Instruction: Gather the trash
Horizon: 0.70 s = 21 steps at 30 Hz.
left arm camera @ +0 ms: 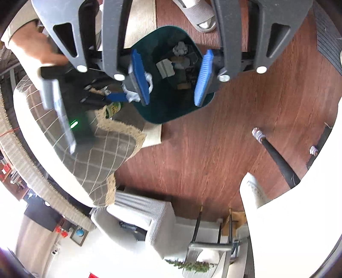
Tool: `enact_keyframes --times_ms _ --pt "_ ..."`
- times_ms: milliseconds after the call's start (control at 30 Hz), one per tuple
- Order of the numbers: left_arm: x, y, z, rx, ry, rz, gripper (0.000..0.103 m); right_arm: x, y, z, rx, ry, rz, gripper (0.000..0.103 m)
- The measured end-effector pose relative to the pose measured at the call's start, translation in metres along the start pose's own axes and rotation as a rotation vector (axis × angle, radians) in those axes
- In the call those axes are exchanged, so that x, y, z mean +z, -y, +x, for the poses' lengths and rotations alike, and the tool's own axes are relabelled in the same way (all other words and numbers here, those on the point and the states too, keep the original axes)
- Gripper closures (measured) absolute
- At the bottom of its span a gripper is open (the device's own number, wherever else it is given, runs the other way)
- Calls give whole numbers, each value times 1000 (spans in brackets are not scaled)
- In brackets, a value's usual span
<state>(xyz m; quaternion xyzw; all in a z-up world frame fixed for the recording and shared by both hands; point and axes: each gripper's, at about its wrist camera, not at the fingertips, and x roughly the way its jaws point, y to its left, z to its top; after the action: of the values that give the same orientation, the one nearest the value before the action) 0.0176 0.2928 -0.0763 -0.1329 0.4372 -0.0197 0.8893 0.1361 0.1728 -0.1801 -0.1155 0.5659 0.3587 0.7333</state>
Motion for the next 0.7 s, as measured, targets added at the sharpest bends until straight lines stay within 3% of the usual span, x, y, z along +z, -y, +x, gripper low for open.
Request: enact_keyframes --times_ms 200,567,700 --pt "10 11 -20 -4 56 14 64 -12 -4 9 -39 -40 -22 40" --pt "3 36 -50 54 119 69 64 -24 -14 -17 -26 20 -85 40" --pt "-8 36 -70 83 141 49 49 -26 -20 -45 -30 84 -104 40"
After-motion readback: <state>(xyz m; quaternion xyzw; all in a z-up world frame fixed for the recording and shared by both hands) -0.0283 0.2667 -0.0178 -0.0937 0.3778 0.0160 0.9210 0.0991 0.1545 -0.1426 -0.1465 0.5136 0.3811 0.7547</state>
